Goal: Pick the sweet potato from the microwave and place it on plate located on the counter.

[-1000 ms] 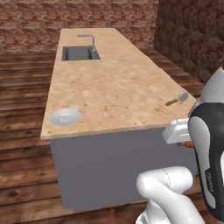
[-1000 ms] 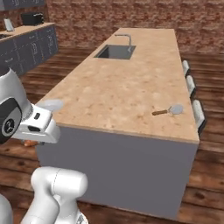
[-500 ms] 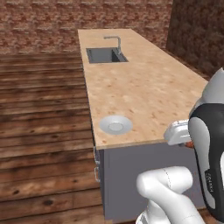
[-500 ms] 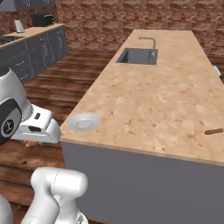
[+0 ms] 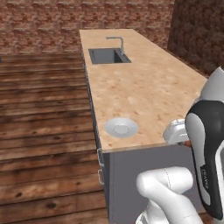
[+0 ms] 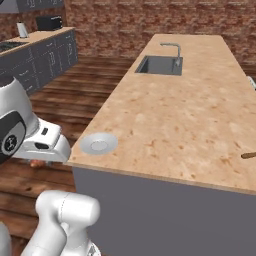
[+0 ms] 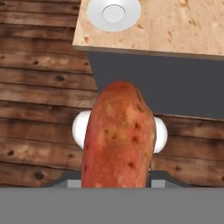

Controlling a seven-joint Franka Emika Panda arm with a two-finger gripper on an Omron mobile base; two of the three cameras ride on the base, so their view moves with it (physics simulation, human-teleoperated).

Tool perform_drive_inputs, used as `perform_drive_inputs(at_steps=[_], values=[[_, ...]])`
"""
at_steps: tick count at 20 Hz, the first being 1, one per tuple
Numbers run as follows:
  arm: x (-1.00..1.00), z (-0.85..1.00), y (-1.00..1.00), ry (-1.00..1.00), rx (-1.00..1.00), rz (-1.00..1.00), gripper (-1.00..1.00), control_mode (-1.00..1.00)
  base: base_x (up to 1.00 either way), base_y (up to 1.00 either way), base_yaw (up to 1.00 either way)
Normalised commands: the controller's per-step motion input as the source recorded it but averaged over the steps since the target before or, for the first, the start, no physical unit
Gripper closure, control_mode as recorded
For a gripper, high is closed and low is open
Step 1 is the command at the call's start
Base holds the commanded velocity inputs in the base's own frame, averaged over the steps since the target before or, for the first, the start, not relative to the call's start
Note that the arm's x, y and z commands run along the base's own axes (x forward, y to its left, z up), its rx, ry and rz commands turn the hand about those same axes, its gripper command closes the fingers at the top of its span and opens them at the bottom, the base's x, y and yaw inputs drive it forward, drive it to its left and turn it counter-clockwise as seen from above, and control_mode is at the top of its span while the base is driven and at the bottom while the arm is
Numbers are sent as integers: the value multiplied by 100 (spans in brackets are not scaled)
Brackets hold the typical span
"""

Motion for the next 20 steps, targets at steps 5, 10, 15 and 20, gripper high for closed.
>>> perform_drive_inputs(at_steps=[5,10,15,20], values=[[100,-32,17,13,0,2,100,-100,0,0,0],[100,-37,28,26,0,1,100,-100,0,0,0],[100,-32,-1,9,1,0,100,-100,0,0,0],[93,-38,-1,0,0,0,100,-100,0,0,0]])
